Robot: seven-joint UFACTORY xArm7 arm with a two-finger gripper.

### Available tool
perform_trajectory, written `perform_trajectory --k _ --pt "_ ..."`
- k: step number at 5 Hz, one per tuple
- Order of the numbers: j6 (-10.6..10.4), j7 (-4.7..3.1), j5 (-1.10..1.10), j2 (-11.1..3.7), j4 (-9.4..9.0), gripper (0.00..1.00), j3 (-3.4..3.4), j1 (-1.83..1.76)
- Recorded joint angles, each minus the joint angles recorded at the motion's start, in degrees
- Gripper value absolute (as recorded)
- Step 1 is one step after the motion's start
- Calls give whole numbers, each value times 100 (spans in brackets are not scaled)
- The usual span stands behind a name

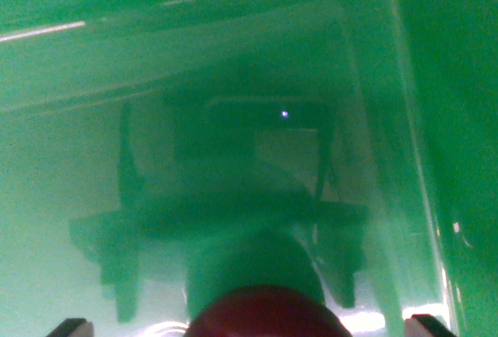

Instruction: Pick fruit

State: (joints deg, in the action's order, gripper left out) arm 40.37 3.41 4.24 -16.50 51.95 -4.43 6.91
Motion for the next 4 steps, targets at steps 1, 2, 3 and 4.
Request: perform_trajectory --k 1,2,3,4 --pt "-83 0 16 -25 -63 0 -3 4" --pt "-83 0 16 -25 -63 0 -3 4" --pt "-133 0 25 -41 -102 0 -5 7" --pt "-133 0 25 -41 -102 0 -5 7"
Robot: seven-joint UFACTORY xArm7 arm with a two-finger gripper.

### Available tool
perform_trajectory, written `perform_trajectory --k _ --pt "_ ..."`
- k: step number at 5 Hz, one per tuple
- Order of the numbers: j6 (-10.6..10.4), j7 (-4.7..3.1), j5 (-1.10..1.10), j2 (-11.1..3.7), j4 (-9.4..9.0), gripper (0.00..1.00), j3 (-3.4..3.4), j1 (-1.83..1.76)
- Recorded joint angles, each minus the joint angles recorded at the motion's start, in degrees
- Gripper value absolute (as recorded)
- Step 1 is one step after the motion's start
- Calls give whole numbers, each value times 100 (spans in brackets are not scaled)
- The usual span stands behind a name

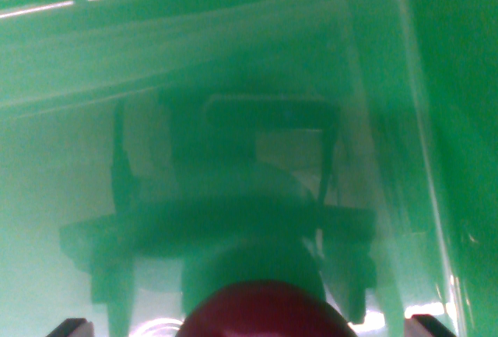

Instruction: Pick fruit

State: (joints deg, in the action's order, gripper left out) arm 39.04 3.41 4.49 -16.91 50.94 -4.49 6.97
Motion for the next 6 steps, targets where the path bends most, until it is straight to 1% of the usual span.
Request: perform_trajectory --k 5,6 --pt "-15 0 3 -4 -11 0 -1 1" --pt "-15 0 3 -4 -11 100 -1 1"
